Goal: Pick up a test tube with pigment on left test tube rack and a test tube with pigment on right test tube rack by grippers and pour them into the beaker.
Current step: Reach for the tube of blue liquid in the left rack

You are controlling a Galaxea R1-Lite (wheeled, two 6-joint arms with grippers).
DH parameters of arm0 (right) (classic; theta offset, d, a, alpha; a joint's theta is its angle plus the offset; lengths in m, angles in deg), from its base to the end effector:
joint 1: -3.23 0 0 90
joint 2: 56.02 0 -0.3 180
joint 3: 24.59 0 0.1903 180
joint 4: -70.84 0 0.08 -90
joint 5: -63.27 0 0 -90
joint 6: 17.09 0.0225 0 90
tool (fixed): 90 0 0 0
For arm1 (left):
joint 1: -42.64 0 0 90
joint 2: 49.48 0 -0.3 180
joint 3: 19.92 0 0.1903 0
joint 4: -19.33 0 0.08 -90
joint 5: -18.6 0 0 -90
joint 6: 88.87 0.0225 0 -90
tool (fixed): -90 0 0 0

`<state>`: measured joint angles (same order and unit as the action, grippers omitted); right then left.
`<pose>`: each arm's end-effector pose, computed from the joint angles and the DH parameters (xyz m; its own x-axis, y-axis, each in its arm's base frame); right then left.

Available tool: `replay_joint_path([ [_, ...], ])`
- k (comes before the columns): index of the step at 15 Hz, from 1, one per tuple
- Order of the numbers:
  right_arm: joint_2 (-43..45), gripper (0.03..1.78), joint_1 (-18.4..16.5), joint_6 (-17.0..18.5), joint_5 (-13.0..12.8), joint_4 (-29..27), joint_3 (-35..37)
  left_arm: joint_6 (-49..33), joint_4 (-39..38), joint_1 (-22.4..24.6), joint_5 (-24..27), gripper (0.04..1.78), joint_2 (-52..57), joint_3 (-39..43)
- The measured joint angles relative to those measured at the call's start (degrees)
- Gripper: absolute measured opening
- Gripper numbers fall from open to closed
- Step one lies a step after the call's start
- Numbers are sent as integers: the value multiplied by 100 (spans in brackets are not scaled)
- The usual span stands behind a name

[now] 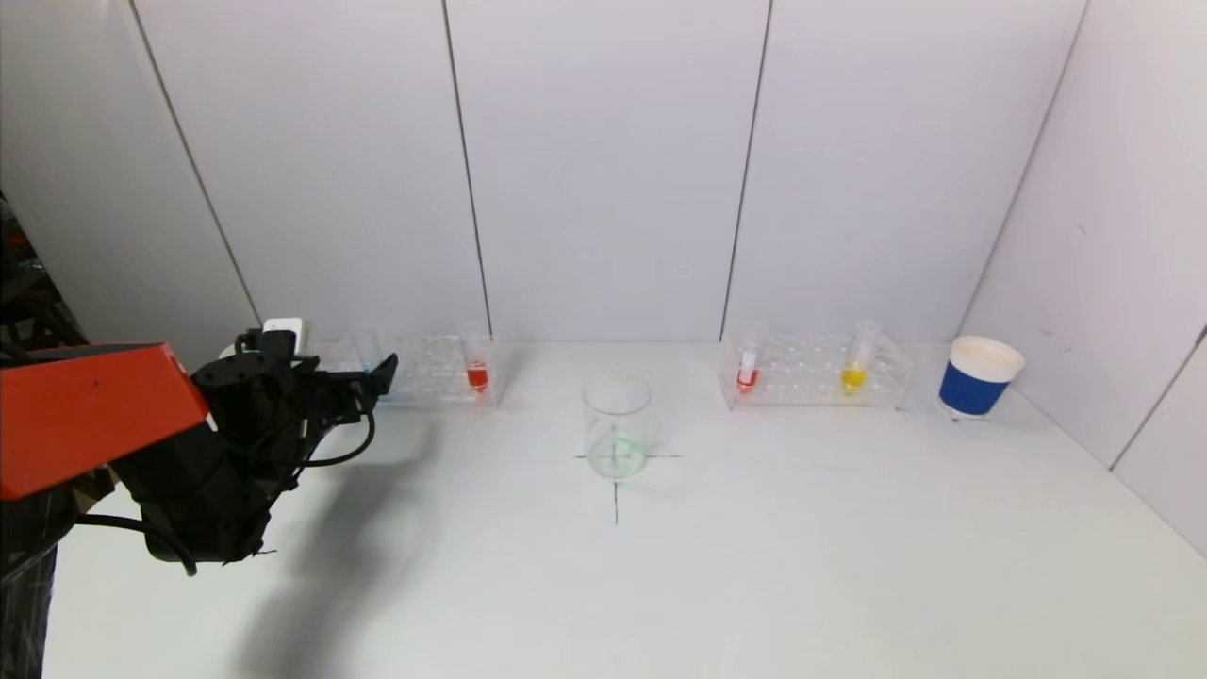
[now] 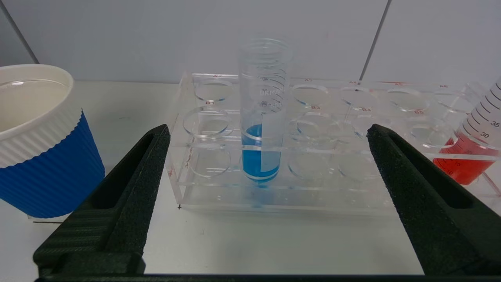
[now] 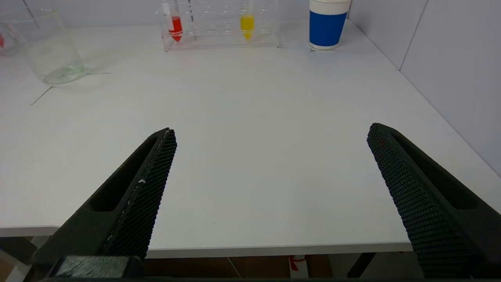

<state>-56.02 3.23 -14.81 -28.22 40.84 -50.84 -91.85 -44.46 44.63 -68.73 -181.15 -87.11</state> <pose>-0.0271 -0.0006 0.0775 0.9975 -0.0260 -0.0654 0.0285 0.9989 0.0380 0.3837 0.0123 0.0511 0.9999 -0.0119 -0.0120 0.0112 0.9986 -0.0525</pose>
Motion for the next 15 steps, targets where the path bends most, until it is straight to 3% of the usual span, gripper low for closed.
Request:
replay_joint_path([
  [15, 0, 177, 0, 0, 0, 0, 0, 78, 369, -5, 101, 176, -217, -736],
])
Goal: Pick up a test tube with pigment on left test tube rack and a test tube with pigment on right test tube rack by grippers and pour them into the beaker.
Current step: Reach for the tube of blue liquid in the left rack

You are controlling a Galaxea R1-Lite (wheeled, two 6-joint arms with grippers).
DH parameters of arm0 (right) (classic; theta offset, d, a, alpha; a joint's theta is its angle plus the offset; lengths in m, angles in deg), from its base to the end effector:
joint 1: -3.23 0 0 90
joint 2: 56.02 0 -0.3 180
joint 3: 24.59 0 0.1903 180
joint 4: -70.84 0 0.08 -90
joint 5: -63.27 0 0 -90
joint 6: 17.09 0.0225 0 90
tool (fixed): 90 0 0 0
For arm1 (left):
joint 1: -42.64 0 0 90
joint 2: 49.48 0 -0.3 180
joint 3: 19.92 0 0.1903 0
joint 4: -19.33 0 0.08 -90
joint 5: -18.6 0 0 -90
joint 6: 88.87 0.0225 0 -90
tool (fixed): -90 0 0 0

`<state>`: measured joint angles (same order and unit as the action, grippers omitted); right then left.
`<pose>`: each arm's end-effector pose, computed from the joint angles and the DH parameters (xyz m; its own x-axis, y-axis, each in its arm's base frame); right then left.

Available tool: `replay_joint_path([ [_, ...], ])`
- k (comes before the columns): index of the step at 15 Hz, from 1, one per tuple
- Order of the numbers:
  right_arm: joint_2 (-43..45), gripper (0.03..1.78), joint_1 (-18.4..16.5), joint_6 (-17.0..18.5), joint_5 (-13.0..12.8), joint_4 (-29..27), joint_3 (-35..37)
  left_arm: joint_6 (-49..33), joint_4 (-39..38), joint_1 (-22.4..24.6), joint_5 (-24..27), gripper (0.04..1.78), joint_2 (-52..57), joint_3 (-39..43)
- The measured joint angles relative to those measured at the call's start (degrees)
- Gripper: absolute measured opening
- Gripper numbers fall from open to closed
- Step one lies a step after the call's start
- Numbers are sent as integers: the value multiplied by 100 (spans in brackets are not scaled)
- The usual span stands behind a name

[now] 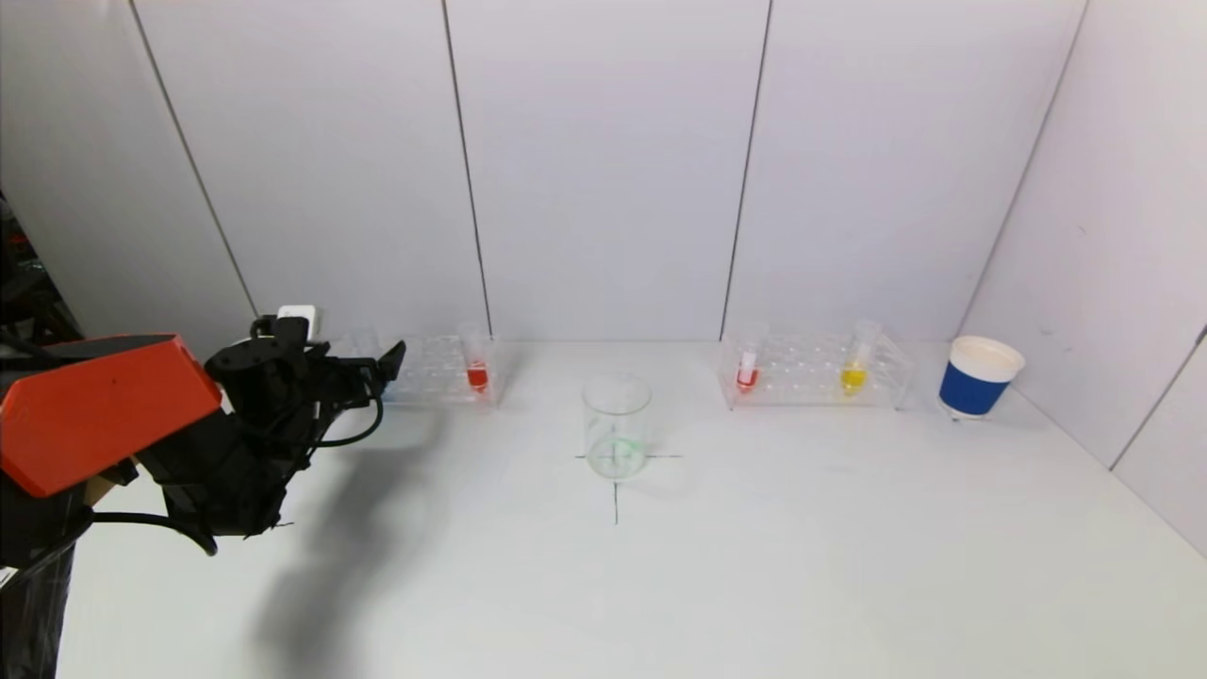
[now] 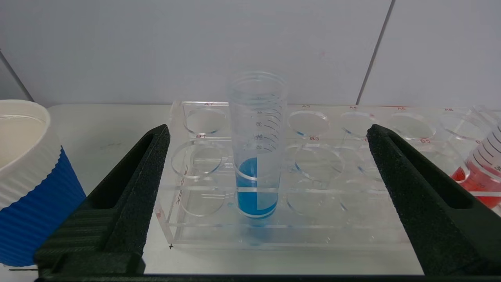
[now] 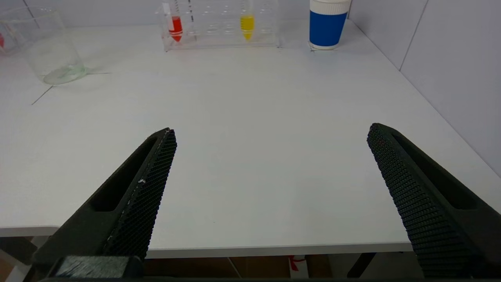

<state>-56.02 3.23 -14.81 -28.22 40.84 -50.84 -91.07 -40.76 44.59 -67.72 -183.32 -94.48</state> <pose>-0.0271 -0.0006 0.0775 0.9975 -0.0260 -0.0654 0.0285 0.9989 0.0380 0.4073 0.0124 0.0542 0.9994 -0.0302 0.0141 0.0307 0.9988 -0.0375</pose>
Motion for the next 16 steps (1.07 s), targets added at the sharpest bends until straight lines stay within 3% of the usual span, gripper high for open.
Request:
replay_joint_path([
  [13, 0, 177, 0, 0, 0, 0, 0, 219, 304, 57, 34, 176, -401, -925],
  [16, 0, 177, 0, -2, 0, 0, 0, 238, 352, 79, 43, 163, -474, -1041],
])
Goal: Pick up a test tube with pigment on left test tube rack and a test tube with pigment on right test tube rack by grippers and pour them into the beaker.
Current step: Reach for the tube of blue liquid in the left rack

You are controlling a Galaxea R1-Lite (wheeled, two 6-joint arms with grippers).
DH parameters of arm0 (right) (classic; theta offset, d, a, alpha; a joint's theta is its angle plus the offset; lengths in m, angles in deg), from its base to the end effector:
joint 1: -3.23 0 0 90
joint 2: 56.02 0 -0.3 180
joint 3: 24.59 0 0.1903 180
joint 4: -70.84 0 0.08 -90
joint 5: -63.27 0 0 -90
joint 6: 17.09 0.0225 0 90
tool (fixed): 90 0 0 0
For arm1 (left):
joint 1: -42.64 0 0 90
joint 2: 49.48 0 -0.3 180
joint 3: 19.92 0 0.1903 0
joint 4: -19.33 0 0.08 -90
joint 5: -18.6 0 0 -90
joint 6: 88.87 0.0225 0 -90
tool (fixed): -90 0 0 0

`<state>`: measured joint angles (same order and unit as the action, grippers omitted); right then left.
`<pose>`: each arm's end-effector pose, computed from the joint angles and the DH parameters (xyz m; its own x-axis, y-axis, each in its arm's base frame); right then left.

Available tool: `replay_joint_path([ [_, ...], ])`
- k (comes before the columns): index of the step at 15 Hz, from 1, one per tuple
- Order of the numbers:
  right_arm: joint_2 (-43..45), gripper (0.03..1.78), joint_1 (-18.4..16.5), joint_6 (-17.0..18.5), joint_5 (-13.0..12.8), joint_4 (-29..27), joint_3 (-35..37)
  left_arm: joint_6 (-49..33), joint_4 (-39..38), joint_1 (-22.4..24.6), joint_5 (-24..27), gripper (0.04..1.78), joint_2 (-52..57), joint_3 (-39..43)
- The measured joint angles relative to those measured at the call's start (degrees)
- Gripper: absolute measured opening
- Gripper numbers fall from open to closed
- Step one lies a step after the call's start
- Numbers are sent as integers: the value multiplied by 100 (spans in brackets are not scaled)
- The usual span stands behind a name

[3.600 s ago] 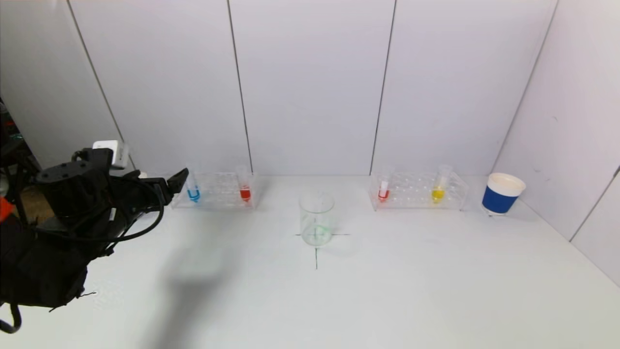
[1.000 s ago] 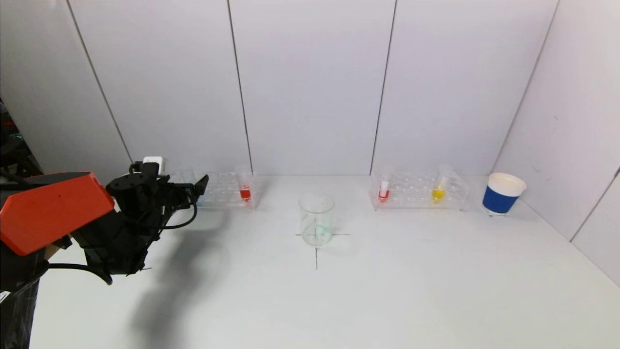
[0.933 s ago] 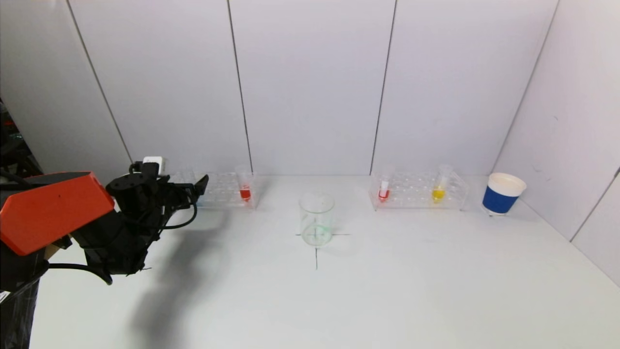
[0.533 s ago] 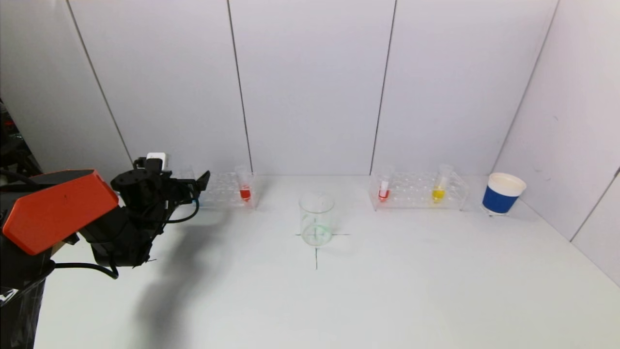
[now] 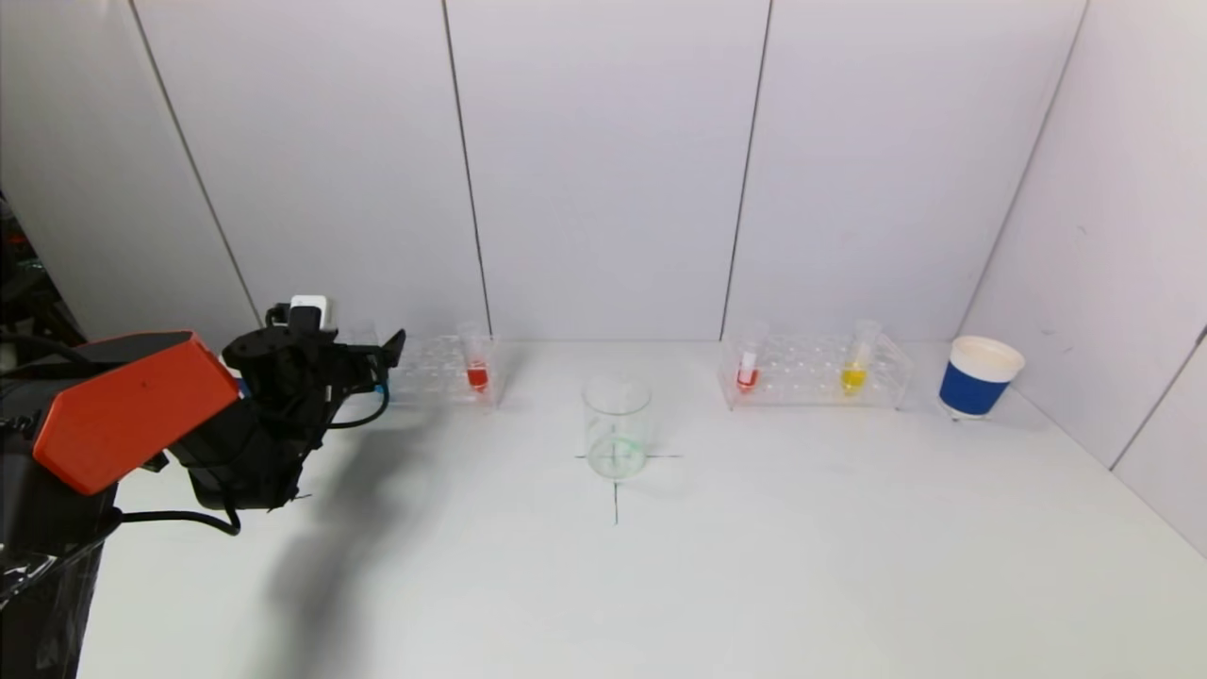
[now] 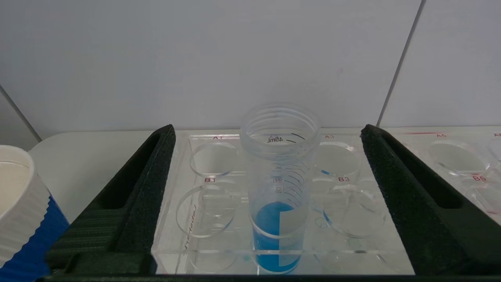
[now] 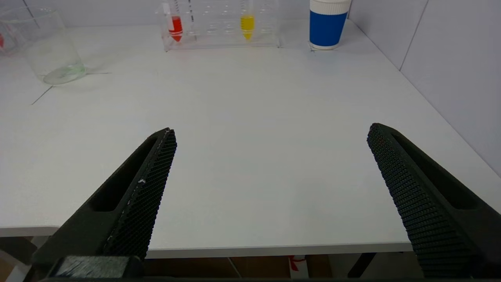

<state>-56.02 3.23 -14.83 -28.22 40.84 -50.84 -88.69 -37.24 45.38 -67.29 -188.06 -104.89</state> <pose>-0.0271 -0.0006 0.0775 0.9975 -0.0260 -0.0654 0.0285 0.9989 0.0377 0.4397 0.0194 0.0506 0.9984 -0.0240 0.0515 0.0237 0.9997 0.0068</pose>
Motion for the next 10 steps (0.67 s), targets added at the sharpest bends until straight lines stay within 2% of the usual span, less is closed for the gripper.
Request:
replay_joint_path([
  [3, 0, 177, 0, 2, 1, 0, 0, 34, 0, 4, 0, 127, -61, -22],
  [7, 0, 177, 0, 2, 0, 0, 0, 76, -2, 1, 7, 55, -133, -59],
  [8, 0, 177, 0, 0, 0, 0, 0, 78, -7, 1, 5, 48, -146, -66],
  [10, 0, 177, -2, 2, 0, 0, 0, 85, -11, 4, 5, 46, -161, -69],
])
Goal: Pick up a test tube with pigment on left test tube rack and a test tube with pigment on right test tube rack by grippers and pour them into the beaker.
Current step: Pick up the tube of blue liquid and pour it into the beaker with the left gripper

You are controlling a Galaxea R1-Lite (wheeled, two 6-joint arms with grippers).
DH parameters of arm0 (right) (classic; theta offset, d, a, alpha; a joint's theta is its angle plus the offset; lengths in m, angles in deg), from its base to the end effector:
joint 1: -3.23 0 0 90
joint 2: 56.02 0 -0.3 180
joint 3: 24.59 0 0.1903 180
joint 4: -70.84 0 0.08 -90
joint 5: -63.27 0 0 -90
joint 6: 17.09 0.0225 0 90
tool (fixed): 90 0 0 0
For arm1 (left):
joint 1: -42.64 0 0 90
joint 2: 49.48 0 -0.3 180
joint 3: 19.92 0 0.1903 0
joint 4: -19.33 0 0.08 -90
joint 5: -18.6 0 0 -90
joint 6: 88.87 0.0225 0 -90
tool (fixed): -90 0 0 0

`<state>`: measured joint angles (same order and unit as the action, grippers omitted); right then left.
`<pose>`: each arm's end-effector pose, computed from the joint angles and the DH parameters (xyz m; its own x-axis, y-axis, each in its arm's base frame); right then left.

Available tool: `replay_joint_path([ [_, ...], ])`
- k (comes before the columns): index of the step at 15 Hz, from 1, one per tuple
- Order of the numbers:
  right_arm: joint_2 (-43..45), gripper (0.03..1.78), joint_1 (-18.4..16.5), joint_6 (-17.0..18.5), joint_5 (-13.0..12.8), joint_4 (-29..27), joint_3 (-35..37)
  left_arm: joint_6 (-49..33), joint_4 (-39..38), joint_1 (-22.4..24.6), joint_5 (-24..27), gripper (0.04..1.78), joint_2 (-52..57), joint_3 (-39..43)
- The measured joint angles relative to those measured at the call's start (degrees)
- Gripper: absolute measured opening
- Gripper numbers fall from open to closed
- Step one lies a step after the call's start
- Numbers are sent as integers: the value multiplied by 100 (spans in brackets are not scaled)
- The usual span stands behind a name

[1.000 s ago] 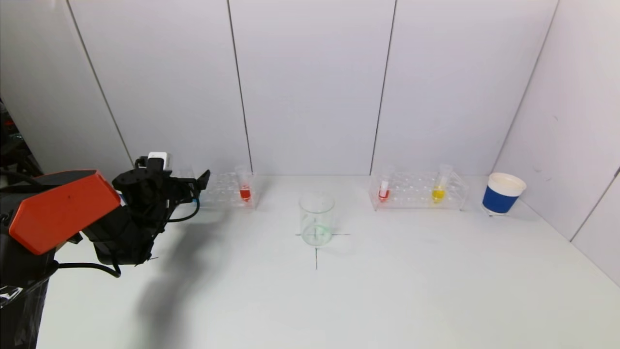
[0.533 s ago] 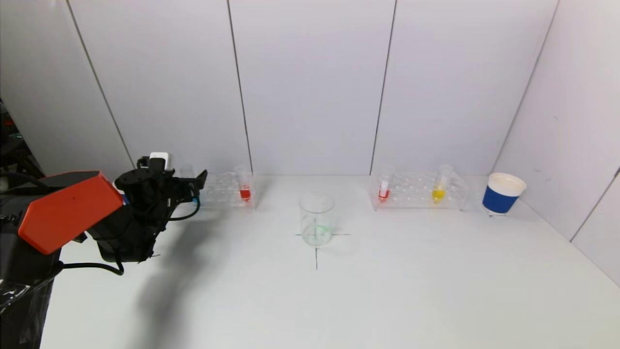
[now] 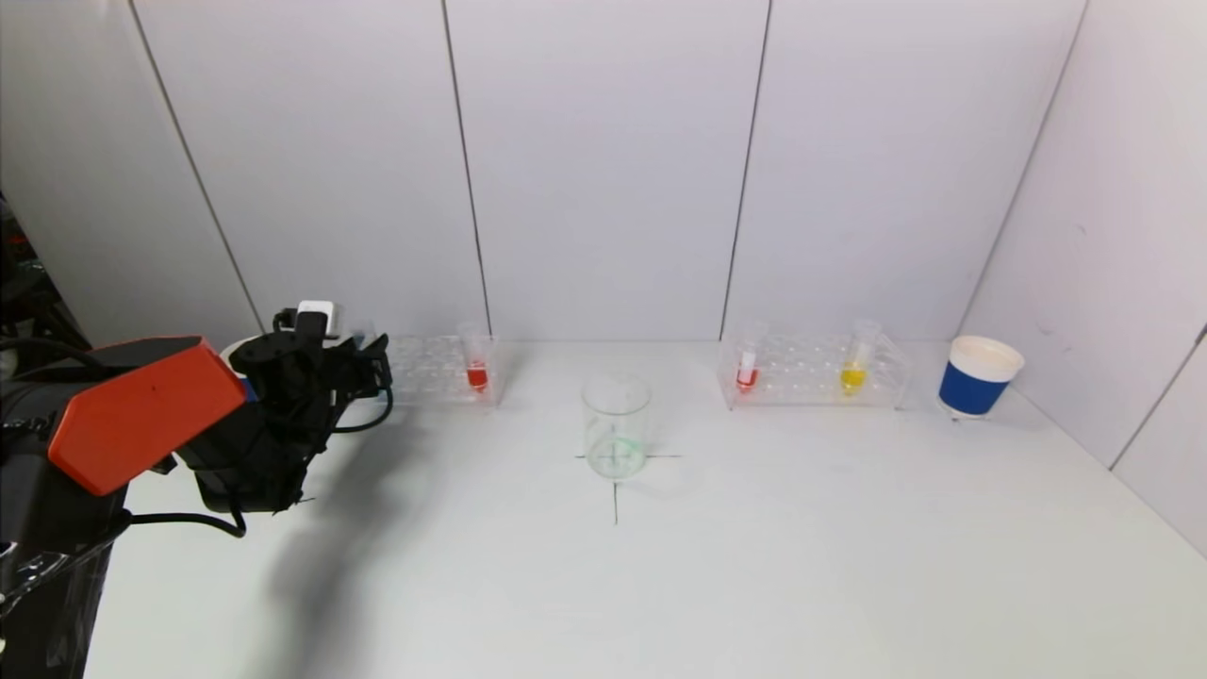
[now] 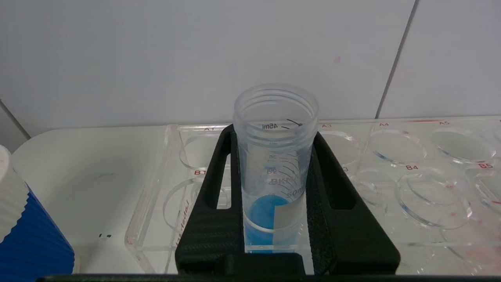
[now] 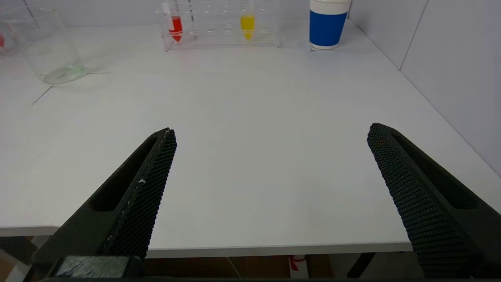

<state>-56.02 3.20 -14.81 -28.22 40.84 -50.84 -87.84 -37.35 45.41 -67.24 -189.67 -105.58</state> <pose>-0.0271 -0.0006 0.0775 0.9975 -0.0265 -0.0654 0.0291 0.9989 0.0380 0.4428 0.0198 0.0409 0.9990 -0.0243 0.0374 0.0235 0.9995 0.0207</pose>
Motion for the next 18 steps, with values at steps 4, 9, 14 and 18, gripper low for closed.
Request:
replay_joint_path([
  [4, 0, 177, 2, 0, 0, 0, 0, 0, 2, 2, -2, 46, -5, -2],
  [9, 0, 177, 2, 0, 0, 0, 0, 0, 9, 0, -2, 46, 0, -2],
  [14, 0, 177, 2, -2, 0, 0, 0, -7, 13, 0, -6, 46, 33, 33],
  [18, 0, 177, 2, 0, 0, 0, 0, -10, 89, 0, -5, 46, 260, 201],
])
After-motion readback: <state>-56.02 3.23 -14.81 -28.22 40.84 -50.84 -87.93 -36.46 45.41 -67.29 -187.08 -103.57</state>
